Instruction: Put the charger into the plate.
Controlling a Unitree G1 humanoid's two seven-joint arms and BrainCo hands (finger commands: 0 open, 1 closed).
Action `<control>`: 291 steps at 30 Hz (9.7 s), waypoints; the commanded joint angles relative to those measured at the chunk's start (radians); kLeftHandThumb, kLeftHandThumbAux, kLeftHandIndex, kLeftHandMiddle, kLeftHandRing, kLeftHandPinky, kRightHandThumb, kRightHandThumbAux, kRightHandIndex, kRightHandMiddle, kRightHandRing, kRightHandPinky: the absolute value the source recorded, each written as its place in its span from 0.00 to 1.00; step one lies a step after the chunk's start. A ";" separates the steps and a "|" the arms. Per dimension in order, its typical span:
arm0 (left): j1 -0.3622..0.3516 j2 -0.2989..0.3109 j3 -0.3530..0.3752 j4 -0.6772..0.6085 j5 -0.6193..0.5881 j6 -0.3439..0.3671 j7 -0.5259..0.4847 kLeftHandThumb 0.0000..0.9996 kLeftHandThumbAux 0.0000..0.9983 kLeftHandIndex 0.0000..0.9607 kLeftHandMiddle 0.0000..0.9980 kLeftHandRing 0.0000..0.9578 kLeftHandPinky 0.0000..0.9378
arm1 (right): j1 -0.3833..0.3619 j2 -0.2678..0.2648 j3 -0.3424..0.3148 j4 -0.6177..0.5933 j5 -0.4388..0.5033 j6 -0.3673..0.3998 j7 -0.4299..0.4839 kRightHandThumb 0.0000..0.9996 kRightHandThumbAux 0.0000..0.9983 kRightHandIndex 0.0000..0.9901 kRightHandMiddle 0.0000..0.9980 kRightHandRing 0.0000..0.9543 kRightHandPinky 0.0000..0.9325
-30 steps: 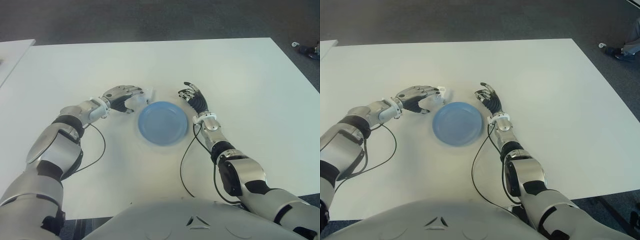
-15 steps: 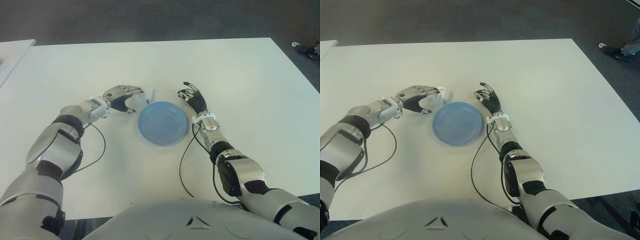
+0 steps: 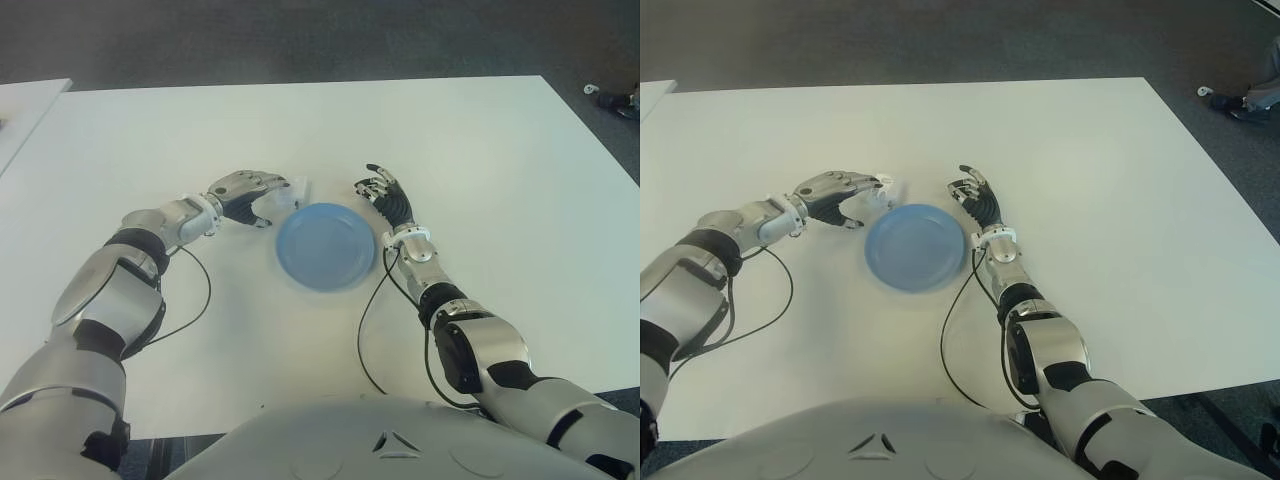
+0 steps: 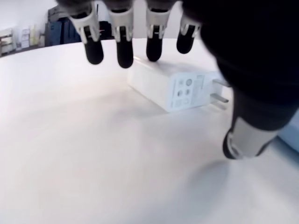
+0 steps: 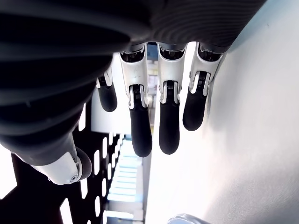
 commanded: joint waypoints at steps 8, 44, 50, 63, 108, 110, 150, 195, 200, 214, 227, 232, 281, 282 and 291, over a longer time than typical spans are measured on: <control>0.003 0.083 -0.185 -0.103 0.224 0.011 0.037 0.00 0.75 0.02 0.09 0.08 0.09 | 0.065 0.015 0.018 0.036 -0.020 0.087 -0.004 0.00 0.64 0.15 0.43 0.41 0.29; 0.141 0.382 -0.127 -0.586 0.318 0.100 0.000 0.00 0.79 0.09 0.12 0.10 0.11 | 0.071 -0.005 0.009 0.031 -0.013 0.095 0.022 0.00 0.60 0.15 0.42 0.41 0.31; 0.200 0.446 -0.069 -0.690 0.298 0.106 -0.072 0.00 0.76 0.10 0.13 0.10 0.11 | 0.073 -0.008 0.008 0.032 -0.012 0.092 0.026 0.00 0.60 0.15 0.42 0.41 0.31; 0.374 0.563 0.099 -0.865 0.194 0.059 -0.134 0.00 0.73 0.11 0.15 0.12 0.13 | 0.077 -0.014 0.000 0.029 -0.009 0.085 0.035 0.00 0.60 0.14 0.42 0.41 0.32; 0.797 0.566 0.489 -1.297 0.116 0.232 -0.337 0.00 0.62 0.06 0.11 0.10 0.10 | 0.075 -0.026 -0.006 0.042 -0.005 0.092 0.038 0.00 0.60 0.10 0.42 0.41 0.30; 0.809 0.542 0.508 -1.301 0.109 0.255 -0.327 0.00 0.62 0.05 0.11 0.09 0.10 | 0.074 -0.026 -0.005 0.042 -0.006 0.092 0.036 0.00 0.60 0.10 0.42 0.41 0.31; 0.661 0.259 0.560 -1.013 0.045 0.264 -0.016 0.20 0.22 0.00 0.00 0.00 0.00 | 0.065 -0.024 -0.016 0.062 0.002 0.091 0.054 0.00 0.64 0.09 0.43 0.42 0.31; 0.167 0.218 0.147 -0.231 0.132 -0.042 -0.126 0.44 0.13 0.00 0.00 0.00 0.00 | 0.074 -0.040 -0.020 0.052 -0.003 0.078 0.066 0.00 0.65 0.10 0.42 0.43 0.34; 0.151 0.217 0.114 -0.212 0.149 -0.043 -0.100 0.44 0.13 0.00 0.00 0.00 0.00 | 0.074 -0.041 -0.019 0.053 -0.005 0.078 0.063 0.00 0.65 0.10 0.42 0.42 0.34; 0.125 0.229 0.026 -0.223 0.207 -0.042 -0.041 0.37 0.13 0.00 0.00 0.00 0.00 | 0.074 -0.034 -0.023 0.057 -0.002 0.076 0.045 0.00 0.64 0.11 0.43 0.42 0.31; 0.124 0.265 -0.009 -0.265 0.221 -0.054 -0.004 0.33 0.13 0.00 0.00 0.00 0.00 | 0.072 -0.032 -0.026 0.060 0.000 0.076 0.047 0.00 0.64 0.12 0.43 0.42 0.32; 0.125 0.269 -0.010 -0.271 0.217 -0.059 -0.005 0.31 0.14 0.00 0.00 0.00 0.00 | 0.070 -0.033 -0.023 0.063 -0.004 0.077 0.047 0.00 0.64 0.12 0.43 0.42 0.32; 0.240 0.283 0.229 -0.372 -0.121 -0.129 -0.253 0.43 0.13 0.00 0.00 0.00 0.00 | 0.069 -0.034 -0.019 0.073 -0.006 0.078 0.071 0.00 0.65 0.10 0.41 0.40 0.31; 0.243 0.284 0.234 -0.378 -0.124 -0.130 -0.258 0.43 0.13 0.00 0.00 0.00 0.00 | 0.069 -0.034 -0.019 0.073 -0.006 0.078 0.071 0.00 0.65 0.10 0.41 0.41 0.32; 0.265 0.292 0.278 -0.423 -0.148 -0.143 -0.287 0.44 0.14 0.00 0.00 0.00 0.00 | 0.069 -0.033 -0.020 0.072 -0.005 0.075 0.075 0.00 0.67 0.10 0.42 0.41 0.34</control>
